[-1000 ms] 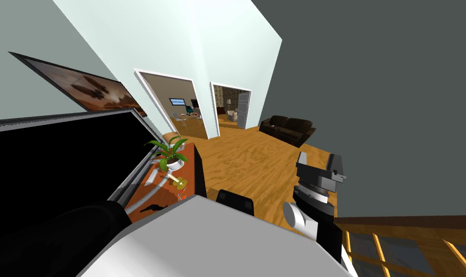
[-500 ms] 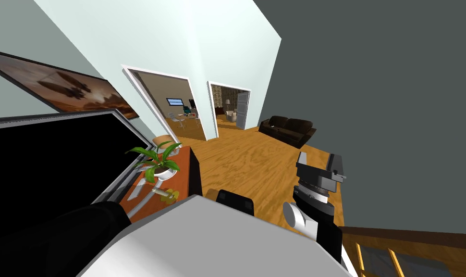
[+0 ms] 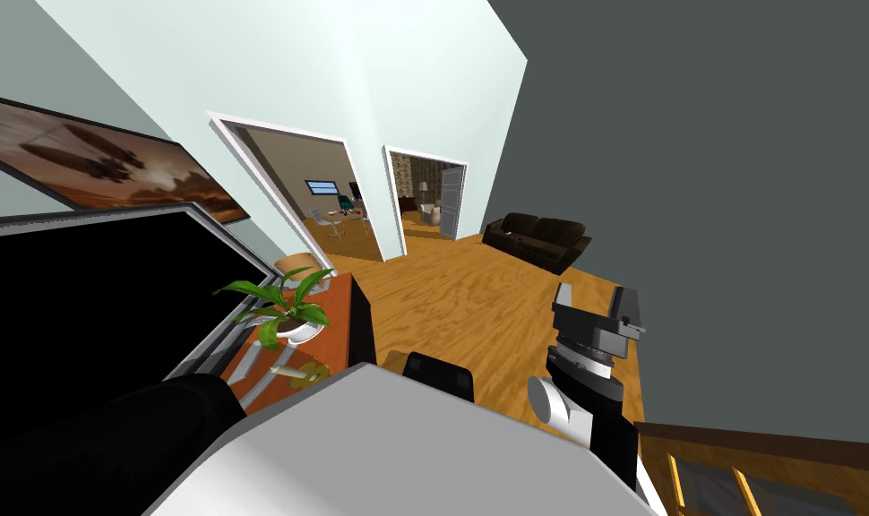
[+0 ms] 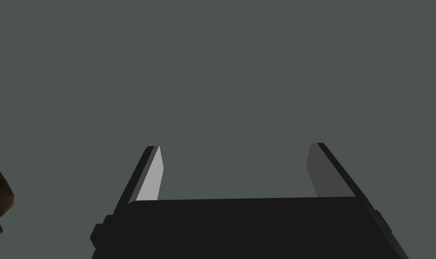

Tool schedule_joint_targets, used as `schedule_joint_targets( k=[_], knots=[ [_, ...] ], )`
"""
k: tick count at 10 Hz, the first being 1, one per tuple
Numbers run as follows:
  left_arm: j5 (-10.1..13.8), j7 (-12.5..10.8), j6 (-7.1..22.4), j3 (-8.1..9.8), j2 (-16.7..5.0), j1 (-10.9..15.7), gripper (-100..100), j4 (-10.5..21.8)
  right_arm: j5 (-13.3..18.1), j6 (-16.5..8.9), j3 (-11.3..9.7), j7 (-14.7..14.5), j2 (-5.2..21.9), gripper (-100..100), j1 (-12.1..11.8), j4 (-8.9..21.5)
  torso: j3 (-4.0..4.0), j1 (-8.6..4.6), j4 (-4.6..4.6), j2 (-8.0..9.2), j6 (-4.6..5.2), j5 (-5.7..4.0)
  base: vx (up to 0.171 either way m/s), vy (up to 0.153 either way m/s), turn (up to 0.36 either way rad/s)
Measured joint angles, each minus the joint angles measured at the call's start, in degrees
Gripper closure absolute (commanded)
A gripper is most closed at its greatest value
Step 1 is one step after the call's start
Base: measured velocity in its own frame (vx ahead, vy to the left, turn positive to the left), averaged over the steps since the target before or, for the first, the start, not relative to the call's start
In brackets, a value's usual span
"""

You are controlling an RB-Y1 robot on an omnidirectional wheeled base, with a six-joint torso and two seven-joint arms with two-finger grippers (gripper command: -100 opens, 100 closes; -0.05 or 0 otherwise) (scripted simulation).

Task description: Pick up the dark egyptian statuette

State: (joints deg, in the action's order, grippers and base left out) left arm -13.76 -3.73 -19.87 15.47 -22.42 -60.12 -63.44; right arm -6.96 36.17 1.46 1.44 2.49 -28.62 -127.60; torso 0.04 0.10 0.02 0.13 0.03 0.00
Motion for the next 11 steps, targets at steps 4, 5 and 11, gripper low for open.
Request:
schedule_joint_targets(
  k=[4,5,11],
  knots=[
    [-0.02,0.7,0.16,0.05,0.5,1.1,100,0.76,0.0,0.0,0.0,0.0,0.0,0,0.0,0.0,-0.01,-0.02,0.0,-0.02,-0.04,0.02,-0.004,0.004,-0.002],
    [-0.01,0.7,0.17,0.06,0.49,1.1,100,0.77,0.0,0.0,0.0,0.0,0.0,0,0.0,0.0,0.01,0.02,0.01,0.0,-0.04,0.03,0.0,0.0,0.0],
    [-0.05,-0.22,-0.08,0.0,-0.03,-1.22,0,-1.06,0.0,0.0,0.0,0.0,0.0,0,-0.01,0.0,-0.06,-0.07,-0.03,-0.09,-0.05,0.0,0.012,-0.009,0.011]
  ],
)
